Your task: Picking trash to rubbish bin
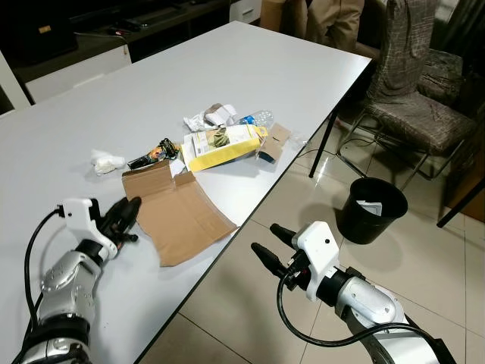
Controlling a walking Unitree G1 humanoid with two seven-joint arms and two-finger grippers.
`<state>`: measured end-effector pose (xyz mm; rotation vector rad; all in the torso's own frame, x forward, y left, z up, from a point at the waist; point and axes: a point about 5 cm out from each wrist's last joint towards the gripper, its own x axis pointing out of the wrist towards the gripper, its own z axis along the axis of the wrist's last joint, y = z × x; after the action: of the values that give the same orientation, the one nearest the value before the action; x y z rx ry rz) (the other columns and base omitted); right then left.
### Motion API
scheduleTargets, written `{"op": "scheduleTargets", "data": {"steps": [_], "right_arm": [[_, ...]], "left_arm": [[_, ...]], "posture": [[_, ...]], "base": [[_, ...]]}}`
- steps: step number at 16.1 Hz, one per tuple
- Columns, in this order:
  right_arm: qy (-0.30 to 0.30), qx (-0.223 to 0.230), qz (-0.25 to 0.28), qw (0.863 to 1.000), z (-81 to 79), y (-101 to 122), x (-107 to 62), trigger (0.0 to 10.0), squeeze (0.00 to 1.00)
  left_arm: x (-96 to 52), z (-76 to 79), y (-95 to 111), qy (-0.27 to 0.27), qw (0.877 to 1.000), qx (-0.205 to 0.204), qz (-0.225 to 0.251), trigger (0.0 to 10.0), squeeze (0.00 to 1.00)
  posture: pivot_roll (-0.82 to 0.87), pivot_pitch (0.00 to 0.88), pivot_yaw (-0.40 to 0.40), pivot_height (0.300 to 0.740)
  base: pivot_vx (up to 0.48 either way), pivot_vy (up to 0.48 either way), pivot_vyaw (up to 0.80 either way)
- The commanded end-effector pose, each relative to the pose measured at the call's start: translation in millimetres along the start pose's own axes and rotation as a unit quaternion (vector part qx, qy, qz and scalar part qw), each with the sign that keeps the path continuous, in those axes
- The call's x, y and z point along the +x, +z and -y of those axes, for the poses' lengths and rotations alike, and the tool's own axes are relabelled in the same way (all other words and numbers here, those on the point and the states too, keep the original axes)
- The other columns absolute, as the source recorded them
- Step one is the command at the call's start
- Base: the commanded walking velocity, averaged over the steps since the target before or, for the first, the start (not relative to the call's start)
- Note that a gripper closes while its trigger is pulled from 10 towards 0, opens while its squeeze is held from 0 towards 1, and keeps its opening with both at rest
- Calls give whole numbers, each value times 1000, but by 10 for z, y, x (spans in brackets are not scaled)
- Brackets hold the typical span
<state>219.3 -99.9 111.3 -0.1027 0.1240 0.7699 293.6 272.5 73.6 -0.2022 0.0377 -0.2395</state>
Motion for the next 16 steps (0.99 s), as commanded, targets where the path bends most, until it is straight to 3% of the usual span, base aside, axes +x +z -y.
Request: {"op": "scheduleTargets", "data": {"steps": [1,5,8,9,13,16], "right_arm": [[4,-8,5,1000,43,28,7,10000,0],[4,-11,7,1000,62,40,15,10000,0],[6,-13,9,1000,69,46,32,10000,0],[7,-13,9,1000,70,49,36,10000,0],[6,-15,9,1000,79,52,30,10000,0],[6,-16,9,1000,85,57,25,10000,0]], "left_arm": [[89,11,109,-13,1000,10,7,10000,1000],[209,26,214,-31,999,25,1,10000,1000],[318,47,232,-38,994,91,-47,10000,1000],[331,21,257,-23,992,112,-49,10000,0],[351,-62,306,22,989,133,-54,10000,0],[361,-129,317,65,994,77,-48,10000,0]], "posture": [[-115,9,-13,740],[-115,9,-13,740],[-117,10,-13,740],[-121,10,-11,740],[-128,9,-9,740],[-131,12,-10,740]], "base": [[0,0,0],[0,0,0],[0,0,0],[0,0,0],[0,0,0],[0,0,0]]}}
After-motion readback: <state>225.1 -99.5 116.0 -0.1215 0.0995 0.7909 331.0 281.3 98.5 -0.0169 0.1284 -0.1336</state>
